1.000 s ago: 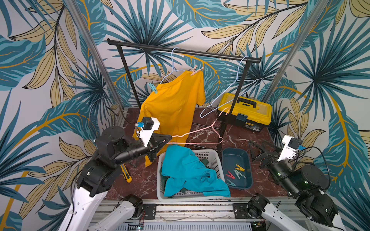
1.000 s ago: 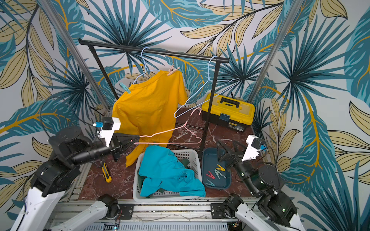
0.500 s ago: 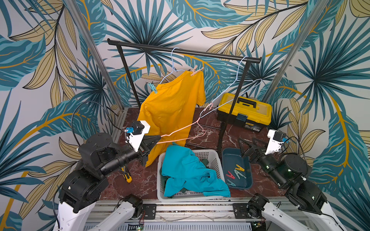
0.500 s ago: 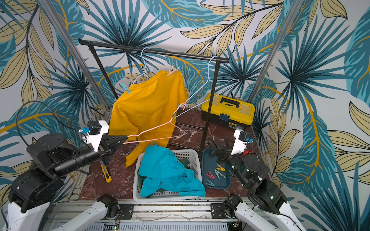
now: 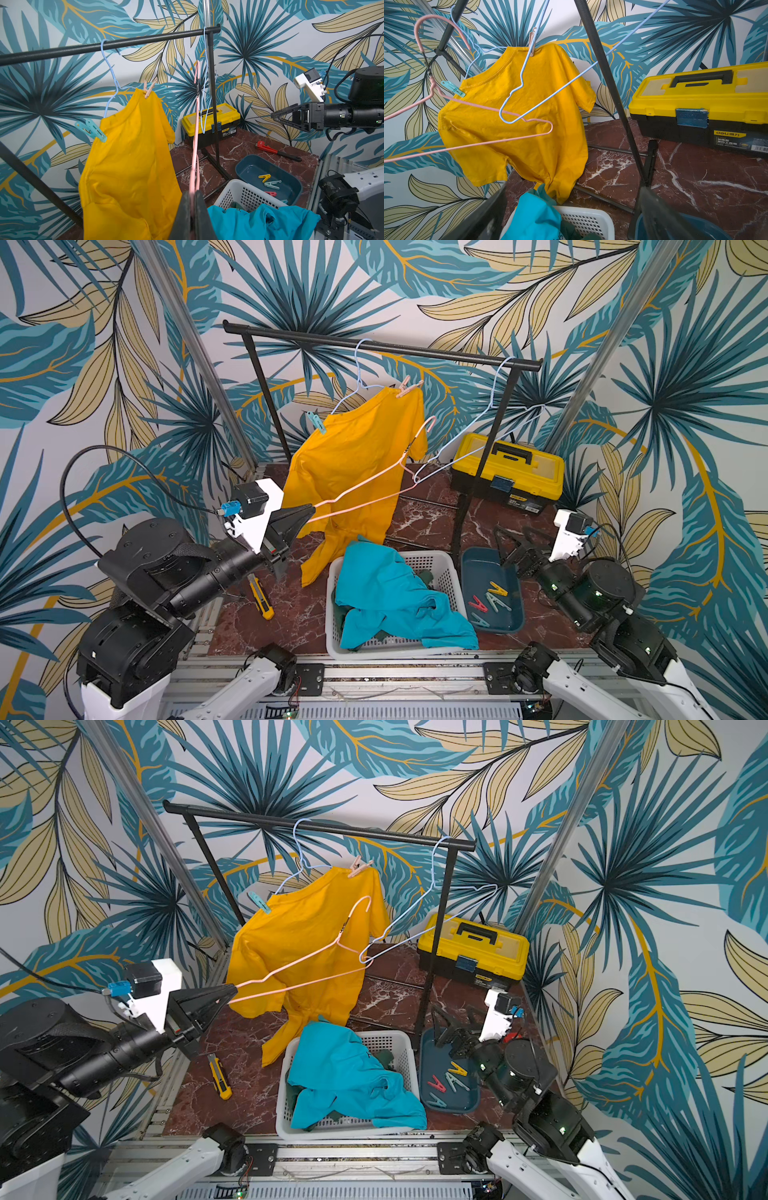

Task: Remove the clothespins securing t-shirts to the hanger
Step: Place the hanger on the clothes rail.

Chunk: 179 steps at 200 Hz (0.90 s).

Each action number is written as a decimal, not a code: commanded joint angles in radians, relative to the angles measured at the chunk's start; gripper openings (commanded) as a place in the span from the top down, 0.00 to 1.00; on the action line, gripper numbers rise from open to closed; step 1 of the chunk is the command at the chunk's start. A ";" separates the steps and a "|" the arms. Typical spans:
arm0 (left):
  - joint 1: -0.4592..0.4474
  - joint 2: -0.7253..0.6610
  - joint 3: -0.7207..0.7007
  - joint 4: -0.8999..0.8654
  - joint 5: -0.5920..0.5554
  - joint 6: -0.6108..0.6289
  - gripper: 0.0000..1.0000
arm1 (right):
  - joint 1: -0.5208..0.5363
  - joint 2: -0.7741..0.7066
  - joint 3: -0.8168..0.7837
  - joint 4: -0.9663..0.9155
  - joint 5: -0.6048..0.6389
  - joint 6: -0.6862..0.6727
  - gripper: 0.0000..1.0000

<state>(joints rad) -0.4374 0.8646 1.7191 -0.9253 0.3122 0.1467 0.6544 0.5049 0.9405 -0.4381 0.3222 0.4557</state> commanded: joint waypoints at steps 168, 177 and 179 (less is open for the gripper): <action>0.005 0.149 0.075 0.415 -0.087 -0.048 1.00 | 0.000 -0.016 -0.063 0.031 0.037 0.038 0.01; 0.005 0.160 0.084 0.415 -0.084 -0.047 1.00 | 0.000 -0.014 -0.063 0.034 0.038 0.039 0.01; 0.004 0.163 0.085 0.415 -0.084 -0.047 1.00 | -0.001 -0.014 -0.063 0.035 0.038 0.040 0.00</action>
<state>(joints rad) -0.4370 0.9970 1.7828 -0.5629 0.2241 0.1165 0.6544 0.4953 0.8936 -0.4362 0.3443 0.4831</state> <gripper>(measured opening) 0.059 0.994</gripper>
